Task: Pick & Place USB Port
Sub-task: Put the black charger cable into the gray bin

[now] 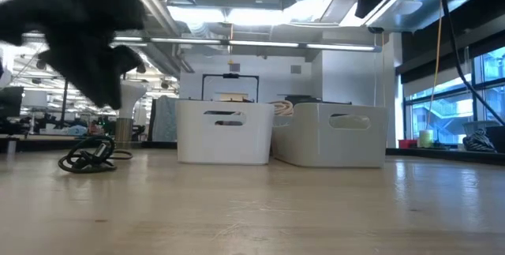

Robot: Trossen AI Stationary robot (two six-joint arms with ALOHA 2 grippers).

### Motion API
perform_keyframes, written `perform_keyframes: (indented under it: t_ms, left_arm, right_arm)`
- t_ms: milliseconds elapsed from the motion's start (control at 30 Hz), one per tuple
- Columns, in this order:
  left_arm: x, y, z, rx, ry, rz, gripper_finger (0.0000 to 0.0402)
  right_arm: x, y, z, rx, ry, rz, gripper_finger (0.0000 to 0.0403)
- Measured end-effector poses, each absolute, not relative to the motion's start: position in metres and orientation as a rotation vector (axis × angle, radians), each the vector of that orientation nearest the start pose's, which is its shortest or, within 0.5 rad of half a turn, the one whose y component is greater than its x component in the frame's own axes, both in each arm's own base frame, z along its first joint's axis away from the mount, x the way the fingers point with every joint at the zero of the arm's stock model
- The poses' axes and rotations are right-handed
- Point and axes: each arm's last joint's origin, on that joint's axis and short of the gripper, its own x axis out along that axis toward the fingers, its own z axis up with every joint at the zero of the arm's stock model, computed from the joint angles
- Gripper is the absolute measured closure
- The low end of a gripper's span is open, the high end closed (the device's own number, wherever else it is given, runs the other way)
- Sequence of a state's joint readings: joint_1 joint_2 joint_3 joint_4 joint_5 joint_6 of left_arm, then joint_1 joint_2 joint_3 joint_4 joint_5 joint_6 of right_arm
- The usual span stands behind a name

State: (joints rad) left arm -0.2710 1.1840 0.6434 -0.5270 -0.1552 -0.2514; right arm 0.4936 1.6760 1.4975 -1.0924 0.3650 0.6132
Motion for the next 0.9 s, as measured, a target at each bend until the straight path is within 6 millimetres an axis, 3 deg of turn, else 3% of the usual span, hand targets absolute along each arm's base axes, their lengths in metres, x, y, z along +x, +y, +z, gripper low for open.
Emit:
perform_keyframes:
  t_ms: [100, 300, 567, 900]
  left_arm:
    - [0.197, -0.058, 0.188, 0.232, 1.069, -0.154, 0.0268]
    - [0.195, -0.063, 0.188, 0.568, 1.038, -0.322, 0.0274]
    - [0.202, -0.061, 0.180, 0.620, 1.055, -0.323, 0.0274]
    - [0.224, -0.069, 0.135, 0.714, 1.171, -0.427, 0.0274]
  right_arm:
    - [0.293, 0.147, 0.291, 0.008, 1.132, -0.218, 0.0251]
    - [0.293, 0.147, 0.291, 0.009, 1.134, -0.214, 0.0251]
    - [0.294, 0.146, 0.291, 0.012, 1.131, -0.216, 0.0251]
    - [0.294, 0.145, 0.291, 0.012, 1.129, -0.219, 0.0251]
